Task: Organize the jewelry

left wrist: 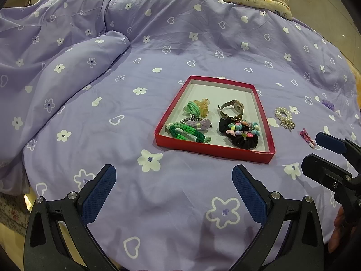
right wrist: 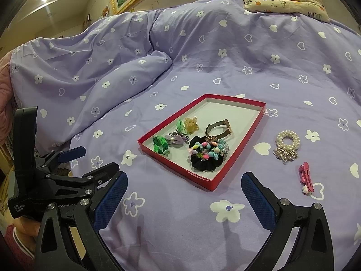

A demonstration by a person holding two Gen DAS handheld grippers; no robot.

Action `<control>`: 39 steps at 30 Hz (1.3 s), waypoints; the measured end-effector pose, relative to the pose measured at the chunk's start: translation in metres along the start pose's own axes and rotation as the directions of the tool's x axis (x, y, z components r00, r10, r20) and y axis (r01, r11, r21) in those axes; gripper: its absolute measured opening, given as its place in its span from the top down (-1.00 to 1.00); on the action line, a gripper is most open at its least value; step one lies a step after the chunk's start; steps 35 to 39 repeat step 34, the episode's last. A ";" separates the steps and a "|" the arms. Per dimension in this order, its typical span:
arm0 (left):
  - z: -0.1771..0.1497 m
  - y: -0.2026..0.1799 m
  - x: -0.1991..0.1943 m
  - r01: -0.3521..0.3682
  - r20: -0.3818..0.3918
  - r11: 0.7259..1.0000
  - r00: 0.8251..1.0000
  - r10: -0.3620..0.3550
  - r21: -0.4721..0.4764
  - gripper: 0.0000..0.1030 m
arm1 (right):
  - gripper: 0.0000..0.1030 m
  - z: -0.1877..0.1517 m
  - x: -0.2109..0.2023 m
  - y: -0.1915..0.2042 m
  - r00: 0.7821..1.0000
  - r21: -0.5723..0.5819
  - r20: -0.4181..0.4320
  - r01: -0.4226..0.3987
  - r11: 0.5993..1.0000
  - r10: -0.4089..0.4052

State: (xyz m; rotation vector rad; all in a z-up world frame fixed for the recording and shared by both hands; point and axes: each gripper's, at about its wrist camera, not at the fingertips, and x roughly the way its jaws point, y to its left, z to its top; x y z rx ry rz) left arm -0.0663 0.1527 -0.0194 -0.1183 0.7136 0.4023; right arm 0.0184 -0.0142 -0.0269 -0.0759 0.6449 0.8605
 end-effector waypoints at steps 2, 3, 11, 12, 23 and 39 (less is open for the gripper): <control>0.000 0.000 0.000 -0.004 0.001 1.000 1.000 0.004 0.001 -1.00 | -0.98 0.000 0.000 0.000 1.000 -0.001 0.001 -0.001 1.000 0.001; 0.000 0.000 0.000 -0.004 0.001 1.000 1.000 0.004 0.000 -1.00 | -0.98 0.000 0.000 0.000 1.000 -0.001 0.000 0.000 1.000 0.000; -0.001 0.002 0.001 -0.007 0.001 1.000 1.000 0.007 -0.003 -1.00 | -0.98 0.000 0.000 0.001 1.000 -0.003 0.003 -0.002 1.000 0.002; -0.002 0.003 0.001 -0.007 0.001 1.000 1.000 0.007 -0.004 -1.00 | -0.98 0.001 0.000 0.001 1.000 -0.005 0.004 -0.002 1.000 0.002; -0.001 0.003 0.002 -0.011 0.004 1.000 1.000 0.011 0.000 -1.00 | -0.98 0.001 0.000 0.002 1.000 -0.006 0.003 -0.002 1.000 0.003; 0.000 0.001 0.007 -0.013 -0.008 1.000 1.000 0.013 0.000 -1.00 | -0.98 0.001 0.005 -0.005 1.000 0.000 -0.009 -0.008 1.000 0.008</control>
